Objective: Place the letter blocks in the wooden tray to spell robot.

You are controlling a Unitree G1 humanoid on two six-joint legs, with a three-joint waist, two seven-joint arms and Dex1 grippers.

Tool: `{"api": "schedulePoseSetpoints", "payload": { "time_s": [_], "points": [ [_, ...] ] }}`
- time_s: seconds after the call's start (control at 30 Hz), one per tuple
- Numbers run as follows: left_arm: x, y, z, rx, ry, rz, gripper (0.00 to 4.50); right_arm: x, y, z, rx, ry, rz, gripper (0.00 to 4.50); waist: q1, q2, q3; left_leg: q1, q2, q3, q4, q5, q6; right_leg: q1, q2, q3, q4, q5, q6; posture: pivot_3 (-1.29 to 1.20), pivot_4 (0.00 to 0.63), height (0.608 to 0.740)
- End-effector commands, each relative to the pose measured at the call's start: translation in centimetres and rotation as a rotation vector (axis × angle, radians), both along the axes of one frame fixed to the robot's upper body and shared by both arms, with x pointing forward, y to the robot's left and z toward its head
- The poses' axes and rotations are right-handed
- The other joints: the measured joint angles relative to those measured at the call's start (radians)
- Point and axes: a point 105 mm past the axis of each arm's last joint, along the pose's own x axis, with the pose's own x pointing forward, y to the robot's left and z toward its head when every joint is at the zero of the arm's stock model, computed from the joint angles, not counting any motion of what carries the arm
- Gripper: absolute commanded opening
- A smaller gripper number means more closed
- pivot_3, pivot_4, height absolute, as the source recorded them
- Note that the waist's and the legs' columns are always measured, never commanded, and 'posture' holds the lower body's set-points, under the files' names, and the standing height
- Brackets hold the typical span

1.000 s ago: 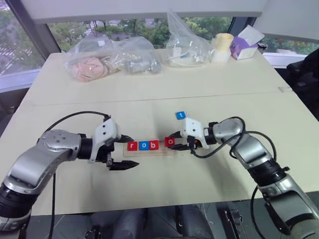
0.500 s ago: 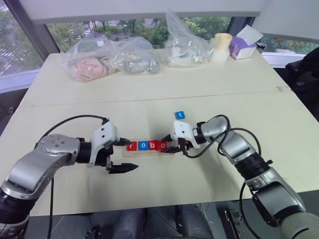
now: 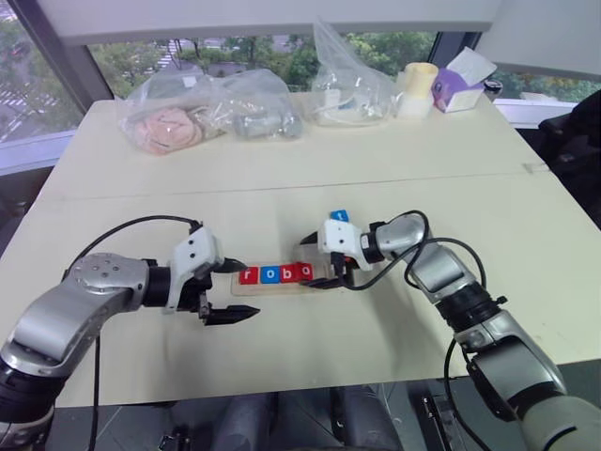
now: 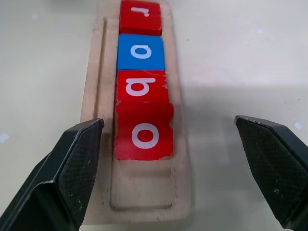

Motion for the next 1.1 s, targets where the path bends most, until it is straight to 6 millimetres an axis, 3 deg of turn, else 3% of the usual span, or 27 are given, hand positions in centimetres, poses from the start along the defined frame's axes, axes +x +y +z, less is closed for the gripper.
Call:
{"api": "schedulePoseSetpoints", "payload": {
  "time_s": [0.03, 0.17, 0.27, 0.37, 0.7, 1.1],
  "points": [
    [0.1, -0.3, 0.6, 0.002, -0.037, -0.018, 4.50, -0.6, 0.7, 1.3, 0.052, -0.005, 0.030, 4.49, -0.001, 0.000, 0.000, 0.000, 0.000, 0.000, 0.000, 0.000, 0.000, 0.000, 0.000, 0.000, 0.000, 0.000, 0.000, 0.00, 0.150, 0.740],
    [0.2, -0.4, 0.6, 0.003, -0.043, -0.019, 4.50, -0.7, 0.4, 0.4, 0.023, 0.014, 0.019, 4.49, 0.000, 0.000, 0.000, 0.000, 0.000, 0.000, 0.000, 0.000, 0.000, 0.000, 0.000, 0.000, 0.000, 0.000, 0.000, 0.00, 0.150, 0.740],
    [0.3, -0.4, 0.6, 0.003, -0.048, -0.019, 4.50, -0.6, 0.6, -0.1, 0.013, 0.012, 0.019, 3.64, 0.000, 0.000, 0.000, 0.000, 0.000, 0.000, 0.000, 0.000, 0.000, 0.000, 0.000, 0.000, 0.000, 0.000, 0.000, 0.00, 0.150, 0.740],
    [0.4, -0.4, 0.7, 0.001, -0.053, -0.017, 4.50, -0.4, 0.8, -0.8, -0.006, 0.003, 0.016, 2.11, -0.001, 0.000, 0.000, 0.000, 0.000, 0.000, 0.000, 0.000, 0.000, 0.000, 0.000, 0.000, 0.000, 0.000, 0.000, 0.00, 0.150, 0.740],
    [0.4, -0.2, 0.8, 0.003, -0.059, -0.005, 4.50, -1.0, 0.2, 1.6, 0.033, 0.008, 0.032, 2.11, 0.000, 0.000, 0.000, 0.000, 0.000, 0.000, 0.000, 0.000, 0.000, 0.000, 0.000, 0.000, 0.000, 0.001, 0.001, 0.00, 0.150, 0.740],
    [0.7, -0.5, 0.6, 0.002, -0.062, -0.009, 4.50, -1.0, 0.3, 0.3, 0.021, 0.066, 0.004, 2.11, -0.001, 0.000, 0.000, 0.000, 0.000, 0.000, 0.000, 0.000, 0.000, 0.000, 0.000, 0.000, 0.000, 0.000, 0.000, 0.00, 0.150, 0.740]
  ]
}}
